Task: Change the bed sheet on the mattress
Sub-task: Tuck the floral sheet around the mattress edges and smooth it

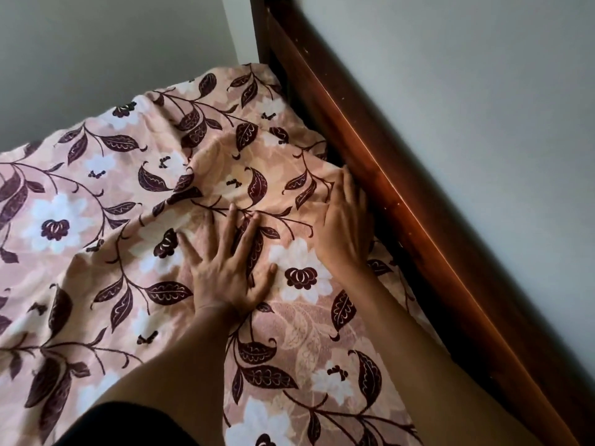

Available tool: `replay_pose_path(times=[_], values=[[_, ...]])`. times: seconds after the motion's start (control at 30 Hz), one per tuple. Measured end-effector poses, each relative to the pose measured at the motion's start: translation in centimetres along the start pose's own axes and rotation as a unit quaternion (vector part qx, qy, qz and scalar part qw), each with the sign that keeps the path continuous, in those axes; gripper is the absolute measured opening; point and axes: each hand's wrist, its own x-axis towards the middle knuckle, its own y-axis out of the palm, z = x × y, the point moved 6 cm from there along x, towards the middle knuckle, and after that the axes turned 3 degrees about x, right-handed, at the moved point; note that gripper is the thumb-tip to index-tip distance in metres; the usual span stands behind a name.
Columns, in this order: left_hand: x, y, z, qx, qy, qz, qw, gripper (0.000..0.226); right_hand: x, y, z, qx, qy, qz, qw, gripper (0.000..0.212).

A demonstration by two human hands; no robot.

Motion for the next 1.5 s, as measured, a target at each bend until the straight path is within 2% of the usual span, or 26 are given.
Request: replay_pose_path(times=[0.07, 0.13, 0.2, 0.27, 0.33, 0.4, 0.53, 0.7, 0.83, 0.97, 1.07, 1.13, 1.23, 1.4, 1.5], values=[[0.1, 0.0, -0.1, -0.006, 0.002, 0.002, 1.000, 0.077, 0.5, 0.2, 0.6, -0.023, -0.006, 0.006, 1.000, 0.065], [0.1, 0.1, -0.1, -0.009, 0.003, 0.006, 1.000, 0.078, 0.7, 0.9, 0.9, -0.021, 0.020, 0.032, 0.999, 0.063], [0.1, 0.2, -0.1, -0.015, -0.001, 0.013, 1.000, 0.077, 1.3, 0.6, 1.2, 0.023, 0.039, -0.005, 0.999, 0.054], [0.1, 0.4, -0.1, -0.016, -0.004, 0.024, 1.000, 0.076, 2.2, 0.0, 2.1, 0.042, 0.019, -0.043, 0.998, 0.051], [0.2, 0.6, 0.0, -0.022, -0.008, 0.035, 0.999, 0.076, 3.5, 0.6, 3.5, 0.027, -0.012, 0.000, 1.000, 0.048], [0.3, 0.7, 0.0, -0.024, -0.010, 0.043, 0.999, 0.076, 4.9, 1.3, 4.1, 0.038, 0.023, 0.030, 0.999, 0.052], [0.4, 0.6, 0.0, -0.028, -0.012, 0.045, 0.998, 0.076, 7.2, 1.9, 4.1, 0.105, 0.150, 0.030, 0.983, 0.053], [0.4, 1.0, 0.0, -0.051, -0.013, 0.047, 0.997, 0.075, 10.1, 1.7, 6.2, 0.141, 0.110, 0.035, 0.983, 0.051], [0.4, 1.3, 0.0, -0.060, -0.011, 0.049, 0.997, 0.075, 14.3, 2.3, 7.5, 0.225, 0.151, 0.049, 0.961, 0.048], [0.4, 1.5, 0.2, -0.067, -0.008, 0.052, 0.996, 0.075, 15.2, 2.7, 8.2, 0.205, 0.107, 0.099, 0.968, 0.059], [0.5, 1.6, 0.1, -0.070, -0.004, 0.053, 0.996, 0.075, 13.8, 2.3, 8.4, 0.124, 0.066, 0.035, 0.990, 0.065], [0.5, 1.7, 0.2, -0.078, -0.008, 0.053, 0.995, 0.076, 11.1, 2.3, 9.7, 0.070, -0.007, -0.001, 0.997, 0.066], [0.4, 1.8, 0.2, -0.076, -0.007, 0.055, 0.996, 0.075, 8.8, 2.9, 11.4, 0.034, -0.078, 0.006, 0.996, 0.065], [0.6, 1.8, 0.1, -0.088, -0.004, 0.048, 0.995, 0.075, 14.6, 3.9, 12.0, 0.059, 0.022, 0.053, 0.997, 0.055], [0.5, 1.9, 0.2, -0.089, -0.001, 0.041, 0.995, 0.076, 16.9, 4.1, 13.5, 0.084, 0.041, 0.090, 0.992, 0.052]])
